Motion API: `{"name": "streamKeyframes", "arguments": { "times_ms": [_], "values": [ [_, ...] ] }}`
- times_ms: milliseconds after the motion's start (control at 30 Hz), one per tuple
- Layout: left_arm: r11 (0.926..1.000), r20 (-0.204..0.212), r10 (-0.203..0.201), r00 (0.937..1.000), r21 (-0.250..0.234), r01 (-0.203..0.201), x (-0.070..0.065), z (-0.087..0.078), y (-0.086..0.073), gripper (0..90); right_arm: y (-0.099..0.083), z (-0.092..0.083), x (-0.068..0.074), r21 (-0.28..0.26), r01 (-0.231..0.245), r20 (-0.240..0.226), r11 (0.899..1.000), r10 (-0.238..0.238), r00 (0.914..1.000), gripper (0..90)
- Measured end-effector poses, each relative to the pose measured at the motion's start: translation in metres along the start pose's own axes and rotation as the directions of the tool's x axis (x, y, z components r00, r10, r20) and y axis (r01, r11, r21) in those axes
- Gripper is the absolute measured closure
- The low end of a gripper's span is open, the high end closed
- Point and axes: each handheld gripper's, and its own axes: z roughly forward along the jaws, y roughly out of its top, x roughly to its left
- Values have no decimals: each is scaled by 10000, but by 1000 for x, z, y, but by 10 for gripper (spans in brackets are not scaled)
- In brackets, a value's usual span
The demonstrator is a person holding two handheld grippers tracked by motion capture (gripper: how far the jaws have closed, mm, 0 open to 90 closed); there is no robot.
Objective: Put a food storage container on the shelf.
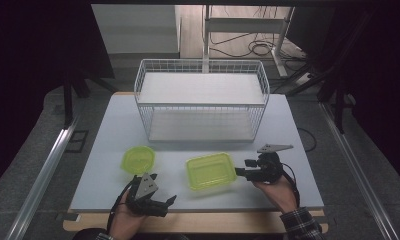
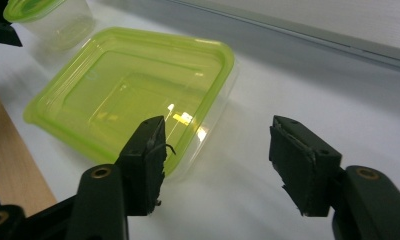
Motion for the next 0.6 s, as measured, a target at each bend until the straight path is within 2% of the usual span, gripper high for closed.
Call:
{"name": "streamKeyframes", "arguments": {
  "times_ms": [67,100,167,233,367,533,600],
  "values": [
    [10000,0,-3,10000,-4,3,0,0,0,56,4,5,-3,117,-154,-144,9998,156,9998,439],
    [10000,-4,9,10000,5,-9,0,0,0,57,6,7,-5,155,-308,-358,9994,313,9989,449],
    [10000,-9,30,10000,8,-30,0,1,0,57,7,11,-11,257,-709,-647,9971,725,9953,476],
    [10000,2,57,10000,33,-57,0,1,0,57,8,16,-14,463,-885,-825,9950,921,9923,496],
    [9999,6,94,10000,63,-94,-1,1,0,56,11,24,-20,681,-1279,-1273,9894,1358,9825,537],
    [9999,19,115,9999,62,-115,-1,1,0,56,14,35,-21,1081,-1568,-1544,9817,1723,9729,599],
    [9999,31,120,9999,56,-120,-1,1,0,56,14,38,-22,1226,-1846,-1819,9751,2049,9617,638]
  ]
}}
